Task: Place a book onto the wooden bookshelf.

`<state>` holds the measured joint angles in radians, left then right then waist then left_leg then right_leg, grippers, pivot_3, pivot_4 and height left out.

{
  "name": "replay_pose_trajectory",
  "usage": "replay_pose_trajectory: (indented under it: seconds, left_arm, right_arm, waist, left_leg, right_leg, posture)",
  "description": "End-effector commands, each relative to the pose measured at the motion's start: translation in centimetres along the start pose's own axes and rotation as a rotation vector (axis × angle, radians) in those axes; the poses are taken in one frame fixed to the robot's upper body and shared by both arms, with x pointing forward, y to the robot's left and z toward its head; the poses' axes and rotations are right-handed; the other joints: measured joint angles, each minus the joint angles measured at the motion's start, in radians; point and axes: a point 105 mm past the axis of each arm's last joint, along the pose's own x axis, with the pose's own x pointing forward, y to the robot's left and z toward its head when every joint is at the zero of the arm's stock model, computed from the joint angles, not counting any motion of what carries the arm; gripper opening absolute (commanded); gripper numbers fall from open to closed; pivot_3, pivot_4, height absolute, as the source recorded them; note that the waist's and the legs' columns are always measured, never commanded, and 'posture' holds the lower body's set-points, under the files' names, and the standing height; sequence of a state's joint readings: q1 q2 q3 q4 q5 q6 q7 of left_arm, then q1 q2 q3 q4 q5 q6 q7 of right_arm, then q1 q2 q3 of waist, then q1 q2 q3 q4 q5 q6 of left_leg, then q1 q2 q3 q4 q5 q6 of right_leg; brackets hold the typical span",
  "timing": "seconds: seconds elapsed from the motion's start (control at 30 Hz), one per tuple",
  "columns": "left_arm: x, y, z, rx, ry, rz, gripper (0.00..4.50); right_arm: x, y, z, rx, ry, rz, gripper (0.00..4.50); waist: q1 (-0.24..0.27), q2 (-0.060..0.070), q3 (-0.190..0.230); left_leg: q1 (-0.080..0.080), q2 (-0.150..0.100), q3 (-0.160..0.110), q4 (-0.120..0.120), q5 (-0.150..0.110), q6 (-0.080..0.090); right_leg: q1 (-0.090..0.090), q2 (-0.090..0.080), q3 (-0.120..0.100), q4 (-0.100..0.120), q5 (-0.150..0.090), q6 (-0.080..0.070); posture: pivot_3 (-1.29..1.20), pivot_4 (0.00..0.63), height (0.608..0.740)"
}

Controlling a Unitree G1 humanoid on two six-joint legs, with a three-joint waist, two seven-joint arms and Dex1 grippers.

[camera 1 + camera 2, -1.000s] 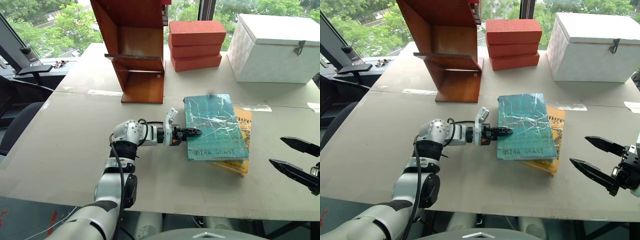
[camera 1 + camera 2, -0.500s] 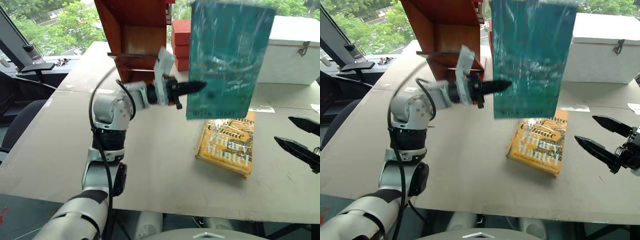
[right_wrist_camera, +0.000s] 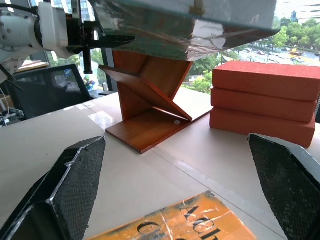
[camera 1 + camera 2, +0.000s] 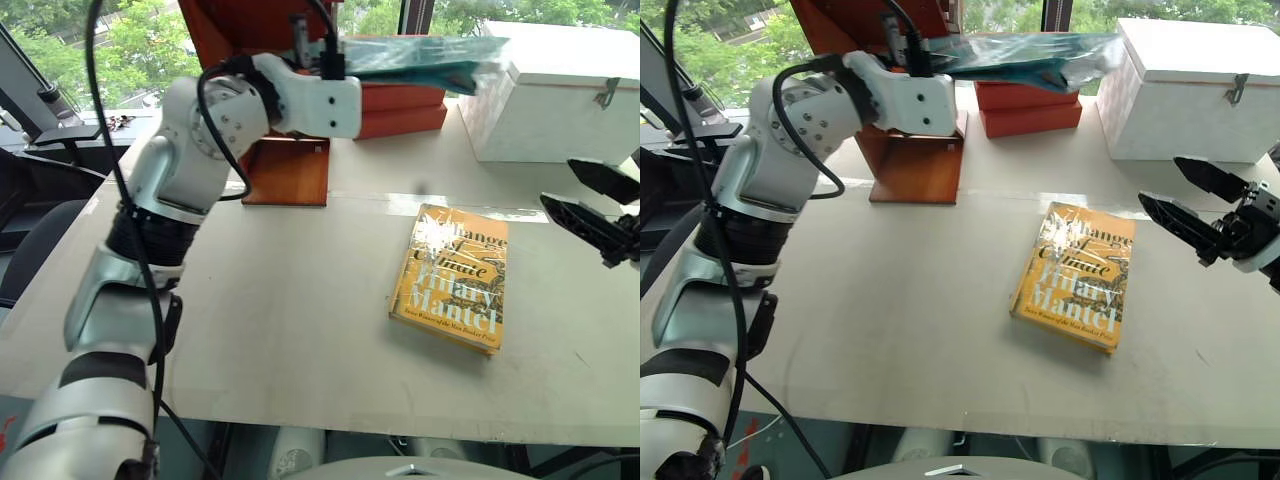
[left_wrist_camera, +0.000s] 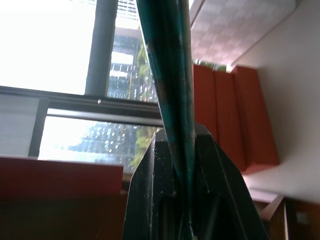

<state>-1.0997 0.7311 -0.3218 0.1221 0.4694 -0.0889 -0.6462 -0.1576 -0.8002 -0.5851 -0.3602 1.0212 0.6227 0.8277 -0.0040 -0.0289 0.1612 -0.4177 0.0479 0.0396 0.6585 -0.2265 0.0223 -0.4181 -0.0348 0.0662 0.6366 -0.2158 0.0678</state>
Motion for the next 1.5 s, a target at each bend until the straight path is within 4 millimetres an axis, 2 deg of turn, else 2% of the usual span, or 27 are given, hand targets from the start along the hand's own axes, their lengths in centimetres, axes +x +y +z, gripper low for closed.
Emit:
replay_pose_trajectory:
  seconds: [0.03,0.1,0.27,0.47,0.7,0.9,0.93,0.97,1.0,1.13,1.2,1.27,1.4,1.5]
  left_arm:
    - [-1.9,1.6,-3.4,0.077,0.185,0.015,0.05]
    - [-2.5,0.7,-5.0,0.079,0.267,-0.036,0.05]
    - [-3.6,-0.6,-7.4,0.095,0.427,-0.112,0.05]
    - [-3.5,-0.1,-8.0,0.191,0.505,-0.054,0.05]
    - [-3.1,-0.3,-7.8,0.100,0.533,0.001,0.05]
    - [-3.4,-1.2,-8.3,0.091,0.585,-0.027,0.05]
    - [-3.5,-1.1,-8.4,0.089,0.594,-0.023,0.80]
    - [-3.6,-1.0,-8.5,0.087,0.601,-0.019,1.03]
    - [-3.6,-1.0,-8.6,0.082,0.607,-0.015,1.46]
    - [-3.9,-0.8,-8.5,0.050,0.617,0.017,3.56]
    - [-4.5,-0.7,-8.6,0.034,0.634,0.038,4.35]
    - [-5.0,-0.7,-8.8,0.023,0.649,0.047,4.35]
    - [-7.4,-1.0,-9.5,-0.032,0.708,0.073,4.35]
    - [-8.3,-1.1,-9.4,-0.053,0.724,0.086,4.35]
  right_arm:
    - [0.8,0.1,1.3,-0.024,-0.038,0.031,4.50]
    - [1.1,0.1,1.4,-0.026,-0.043,0.044,4.50]
    - [1.5,-0.1,1.7,-0.021,-0.065,0.059,4.50]
    - [1.8,-0.3,2.1,-0.015,-0.088,0.063,4.50]
    - [1.8,-0.2,1.8,-0.012,-0.089,0.062,4.50]
    - [1.7,-0.3,1.8,-0.017,-0.092,0.054,4.50]
    - [1.7,-0.2,1.7,-0.017,-0.092,0.055,4.50]
    - [1.7,-0.2,1.7,-0.018,-0.091,0.055,4.50]
    - [1.7,-0.3,1.7,-0.018,-0.091,0.054,4.50]
    - [1.7,-0.4,1.7,-0.022,-0.092,0.051,4.50]
    - [1.6,-0.4,1.7,-0.024,-0.093,0.045,4.50]
    - [1.5,-0.5,1.7,-0.025,-0.093,0.040,4.50]
    - [1.0,-0.6,1.4,-0.025,-0.084,0.025,4.50]
    - [0.8,-0.7,1.2,-0.024,-0.080,0.020,4.50]
  waist:
    - [0.000,-0.001,0.000]
    - [0.000,-0.001,0.000]
    - [0.000,-0.001,0.001]
    - [-0.010,-0.002,0.001]
    - [-0.011,-0.002,0.001]
    - [-0.014,-0.002,0.001]
    - [-0.014,-0.002,0.001]
    - [-0.014,-0.002,0.001]
    - [-0.013,-0.002,0.001]
    - [-0.008,-0.002,0.001]
    - [-0.008,-0.002,0.001]
    - [-0.008,-0.002,0.001]
    - [-0.012,-0.002,0.001]
    - [-0.010,-0.002,0.001]
  left_leg:
    - [0.000,0.000,0.000,0.000,0.000,0.000]
    - [-0.001,0.000,-0.001,0.000,0.000,0.000]
    - [-0.002,0.000,0.000,0.000,0.000,0.000]
    - [-0.001,0.000,0.000,0.000,0.000,0.000]
    - [-0.001,0.000,0.000,0.000,0.000,0.000]
    - [-0.001,0.001,0.000,0.000,0.000,0.000]
    - [-0.001,0.001,0.000,0.000,0.000,0.000]
    - [-0.001,0.001,0.000,0.000,0.000,0.000]
    - [-0.001,0.001,0.000,0.000,0.000,0.000]
    - [-0.001,0.001,0.000,0.000,0.000,0.000]
    - [-0.001,0.001,0.000,0.000,0.000,0.000]
    - [-0.001,0.001,0.000,0.000,0.000,0.000]
    - [0.000,0.001,0.000,0.000,0.000,0.000]
    - [0.000,0.001,0.000,0.000,0.000,0.000]
  right_leg:
    - [0.000,0.000,-0.001,0.000,0.001,0.002]
    - [-0.001,0.000,-0.001,0.000,0.000,0.004]
    - [-0.001,0.000,-0.001,0.000,0.000,0.004]
    - [-0.001,0.000,-0.001,0.002,0.000,0.004]
    - [-0.003,0.000,-0.001,0.005,0.000,0.004]
    - [-0.003,0.001,0.000,0.005,0.000,0.004]
    - [-0.003,0.001,0.000,0.005,0.000,0.004]
    - [-0.003,0.001,0.000,0.005,0.000,0.004]
    - [-0.003,0.001,0.000,0.005,0.000,0.004]
    - [-0.003,0.001,0.000,0.005,0.000,0.004]
    - [-0.003,0.000,0.000,0.005,0.000,0.004]
    - [-0.003,0.000,0.000,0.005,0.000,0.004]
    - [-0.003,0.000,0.000,0.006,0.000,0.004]
    - [-0.003,0.001,0.000,0.006,0.000,0.004]
  posture:
    - [0.00,0.150,0.720]
    - [0.00,0.150,0.720]
    - [0.00,0.150,0.720]
    - [0.00,0.150,0.720]
    - [0.00,0.150,0.720]
    - [0.00,0.150,0.720]
    - [0.00,0.150,0.720]
    - [0.00,0.150,0.720]
    - [0.00,0.150,0.720]
    - [0.00,0.150,0.720]
    - [0.00,0.150,0.720]
    - [0.00,0.150,0.720]
    - [0.00,0.150,0.720]
    - [0.00,0.150,0.720]
